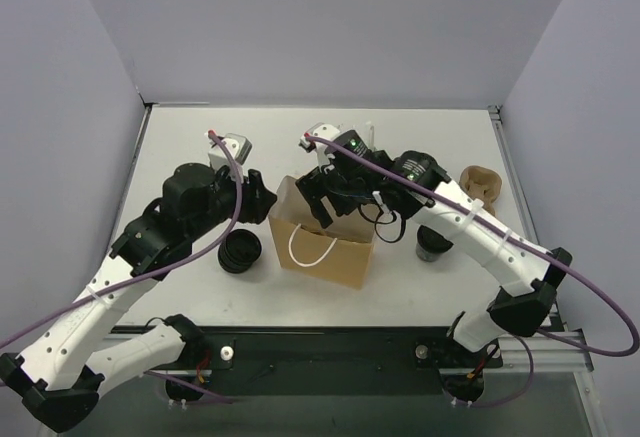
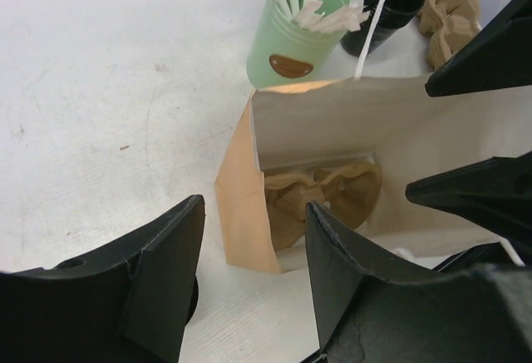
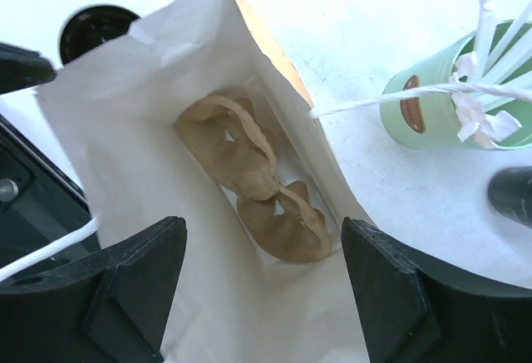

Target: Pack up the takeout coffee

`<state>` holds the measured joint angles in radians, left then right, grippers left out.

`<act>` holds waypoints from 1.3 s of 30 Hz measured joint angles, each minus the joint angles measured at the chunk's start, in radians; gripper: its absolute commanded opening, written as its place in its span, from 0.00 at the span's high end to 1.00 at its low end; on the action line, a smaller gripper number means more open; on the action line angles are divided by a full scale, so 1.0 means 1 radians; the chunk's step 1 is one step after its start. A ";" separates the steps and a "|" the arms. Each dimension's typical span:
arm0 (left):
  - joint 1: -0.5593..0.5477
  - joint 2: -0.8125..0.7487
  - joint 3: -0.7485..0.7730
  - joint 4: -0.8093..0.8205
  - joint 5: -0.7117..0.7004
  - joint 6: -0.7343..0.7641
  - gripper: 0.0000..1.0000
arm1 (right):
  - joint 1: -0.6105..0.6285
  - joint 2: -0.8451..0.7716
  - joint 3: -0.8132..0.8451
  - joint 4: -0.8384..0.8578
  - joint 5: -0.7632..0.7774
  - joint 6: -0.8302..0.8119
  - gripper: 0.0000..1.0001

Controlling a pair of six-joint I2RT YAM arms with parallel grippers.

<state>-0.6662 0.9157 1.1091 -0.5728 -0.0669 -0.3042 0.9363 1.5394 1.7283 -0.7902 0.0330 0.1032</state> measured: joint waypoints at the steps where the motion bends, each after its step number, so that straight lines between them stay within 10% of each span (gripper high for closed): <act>1: 0.000 0.011 0.022 -0.003 0.000 0.004 0.38 | -0.001 -0.010 0.005 0.000 0.000 0.010 0.23; 18: 0.000 0.194 0.109 -0.045 -0.034 0.080 0.45 | -0.015 -0.337 -0.117 0.071 0.319 0.196 0.19; 22: -0.002 0.192 0.110 -0.063 -0.031 0.079 0.37 | -0.015 -0.452 -0.233 0.101 0.346 0.252 0.00; 39: 0.017 0.260 0.277 -0.258 -0.037 0.052 0.40 | -0.015 -0.761 -0.356 -0.007 0.449 0.481 0.09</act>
<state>-0.6491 1.1759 1.3865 -0.8310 -0.1040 -0.2520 0.9215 0.7784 1.3727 -0.7971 0.4824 0.5846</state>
